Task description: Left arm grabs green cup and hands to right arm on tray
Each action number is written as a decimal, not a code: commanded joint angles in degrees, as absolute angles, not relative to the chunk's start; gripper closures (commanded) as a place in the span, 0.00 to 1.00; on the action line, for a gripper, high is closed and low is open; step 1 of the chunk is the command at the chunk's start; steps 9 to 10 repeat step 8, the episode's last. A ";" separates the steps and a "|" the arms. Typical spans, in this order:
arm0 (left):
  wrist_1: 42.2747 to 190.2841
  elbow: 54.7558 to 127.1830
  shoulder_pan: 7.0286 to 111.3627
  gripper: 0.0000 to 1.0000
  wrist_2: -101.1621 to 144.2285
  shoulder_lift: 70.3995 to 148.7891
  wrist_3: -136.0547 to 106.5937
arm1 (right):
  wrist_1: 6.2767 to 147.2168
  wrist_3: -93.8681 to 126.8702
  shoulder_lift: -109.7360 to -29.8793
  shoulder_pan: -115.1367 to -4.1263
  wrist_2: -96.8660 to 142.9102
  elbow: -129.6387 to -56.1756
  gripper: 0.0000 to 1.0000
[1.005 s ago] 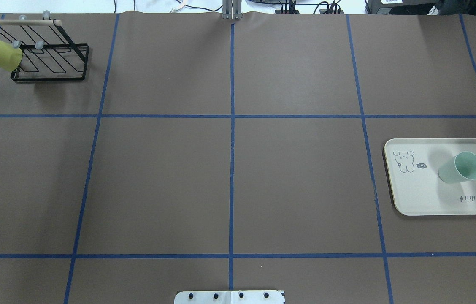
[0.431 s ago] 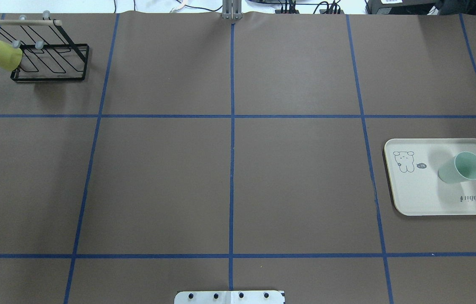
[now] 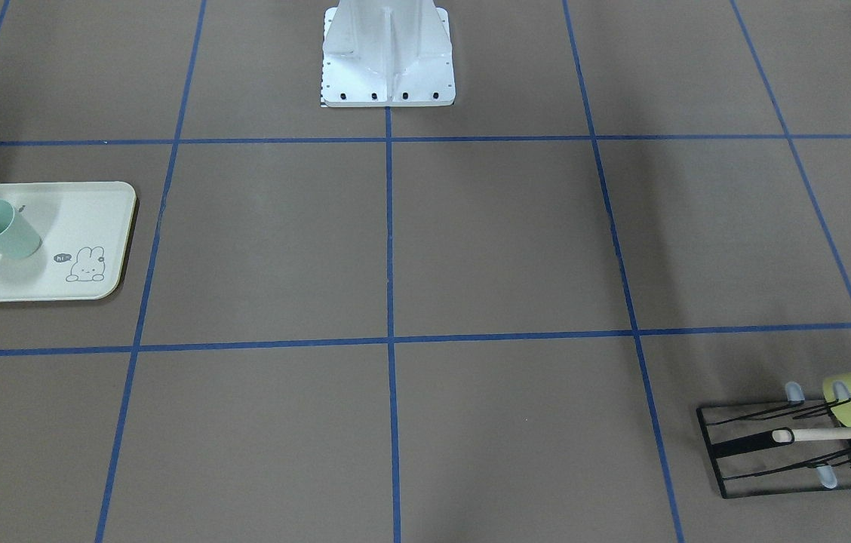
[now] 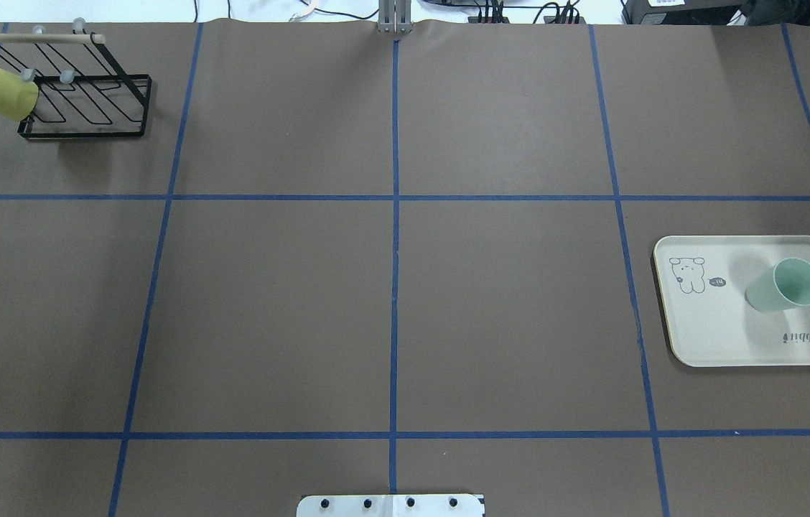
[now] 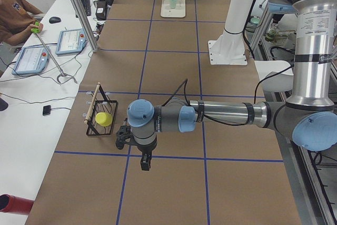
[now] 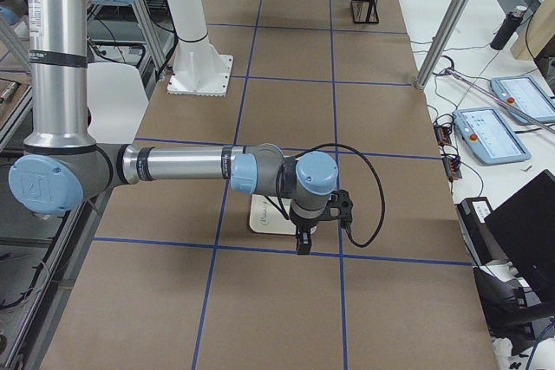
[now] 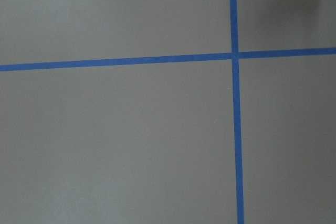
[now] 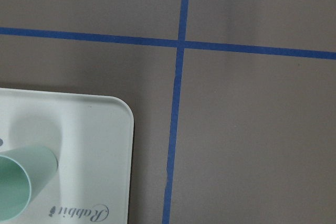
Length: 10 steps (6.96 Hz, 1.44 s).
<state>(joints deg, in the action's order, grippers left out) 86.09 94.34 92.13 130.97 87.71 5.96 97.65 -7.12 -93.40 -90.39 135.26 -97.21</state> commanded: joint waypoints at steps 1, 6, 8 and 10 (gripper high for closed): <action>86.13 94.22 92.02 0.00 130.96 87.71 6.15 | 97.65 -7.12 -93.34 -90.35 135.26 -97.21 0.00; 86.13 94.04 92.02 0.00 130.96 87.80 6.33 | 97.29 -7.12 -93.16 -90.35 135.26 -97.91 0.00; 86.13 93.96 92.02 0.00 130.87 87.89 6.42 | 97.29 -7.12 -93.16 -90.35 135.26 -97.91 0.00; 86.13 93.96 92.02 0.00 130.87 87.89 6.42 | 97.29 -7.12 -93.16 -90.35 135.26 -97.91 0.00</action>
